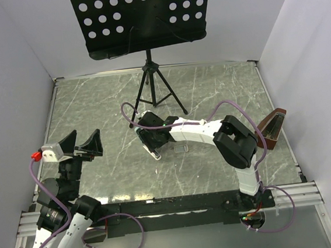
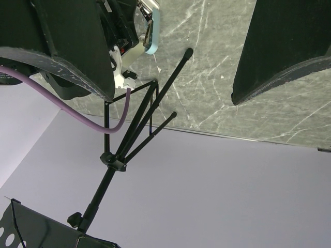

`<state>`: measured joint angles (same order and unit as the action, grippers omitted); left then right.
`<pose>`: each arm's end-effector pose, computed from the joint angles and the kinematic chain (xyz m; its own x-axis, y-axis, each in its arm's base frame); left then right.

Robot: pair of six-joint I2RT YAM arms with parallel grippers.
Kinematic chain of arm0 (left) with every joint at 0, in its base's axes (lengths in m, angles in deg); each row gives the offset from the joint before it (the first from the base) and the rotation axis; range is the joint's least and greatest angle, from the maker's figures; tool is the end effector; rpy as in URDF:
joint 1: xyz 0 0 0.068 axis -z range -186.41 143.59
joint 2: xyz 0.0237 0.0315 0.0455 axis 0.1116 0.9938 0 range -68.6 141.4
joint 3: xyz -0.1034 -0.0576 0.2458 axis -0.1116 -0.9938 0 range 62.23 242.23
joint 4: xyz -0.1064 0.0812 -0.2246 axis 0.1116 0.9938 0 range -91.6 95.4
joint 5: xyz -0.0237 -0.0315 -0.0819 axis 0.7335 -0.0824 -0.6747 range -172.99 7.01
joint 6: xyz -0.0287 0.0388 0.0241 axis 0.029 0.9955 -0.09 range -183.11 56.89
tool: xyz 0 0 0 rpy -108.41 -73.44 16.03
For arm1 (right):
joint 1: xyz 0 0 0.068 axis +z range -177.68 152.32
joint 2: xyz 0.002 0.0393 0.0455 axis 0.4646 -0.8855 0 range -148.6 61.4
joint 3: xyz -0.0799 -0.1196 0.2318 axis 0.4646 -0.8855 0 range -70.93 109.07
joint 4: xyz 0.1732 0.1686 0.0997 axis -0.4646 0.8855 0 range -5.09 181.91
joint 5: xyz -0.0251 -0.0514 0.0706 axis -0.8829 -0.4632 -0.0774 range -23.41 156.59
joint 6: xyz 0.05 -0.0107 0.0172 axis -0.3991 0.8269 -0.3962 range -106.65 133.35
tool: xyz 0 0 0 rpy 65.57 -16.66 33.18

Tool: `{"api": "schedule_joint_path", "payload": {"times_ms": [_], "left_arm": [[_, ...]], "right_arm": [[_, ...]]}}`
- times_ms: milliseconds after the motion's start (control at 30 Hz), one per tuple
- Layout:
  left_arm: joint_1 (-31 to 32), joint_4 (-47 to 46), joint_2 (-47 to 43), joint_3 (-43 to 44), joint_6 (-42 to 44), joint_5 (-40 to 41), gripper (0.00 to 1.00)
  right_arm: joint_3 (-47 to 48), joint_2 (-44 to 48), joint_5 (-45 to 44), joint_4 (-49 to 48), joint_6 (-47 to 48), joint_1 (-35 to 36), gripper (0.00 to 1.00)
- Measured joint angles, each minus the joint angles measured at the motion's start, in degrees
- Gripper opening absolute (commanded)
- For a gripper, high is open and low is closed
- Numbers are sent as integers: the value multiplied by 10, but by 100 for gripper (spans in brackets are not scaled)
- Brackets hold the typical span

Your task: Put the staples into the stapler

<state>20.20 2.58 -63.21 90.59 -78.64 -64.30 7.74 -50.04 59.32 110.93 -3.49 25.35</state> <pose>0.0600 -0.0173 0.3238 0.2365 -0.4021 -0.8845 0.2245 0.9083 -0.3529 0.2511 0.3262 0.1835 -0.7105 -0.4660 -0.5273 -0.5718 0.8190 0.0467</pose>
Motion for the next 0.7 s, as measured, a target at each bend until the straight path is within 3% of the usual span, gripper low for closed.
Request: {"api": "schedule_joint_path", "payload": {"times_ms": [700], "left_arm": [[0,0,1,0,0,-8,99]], "right_arm": [[-54,52,14,2,-7,0,64]]}}
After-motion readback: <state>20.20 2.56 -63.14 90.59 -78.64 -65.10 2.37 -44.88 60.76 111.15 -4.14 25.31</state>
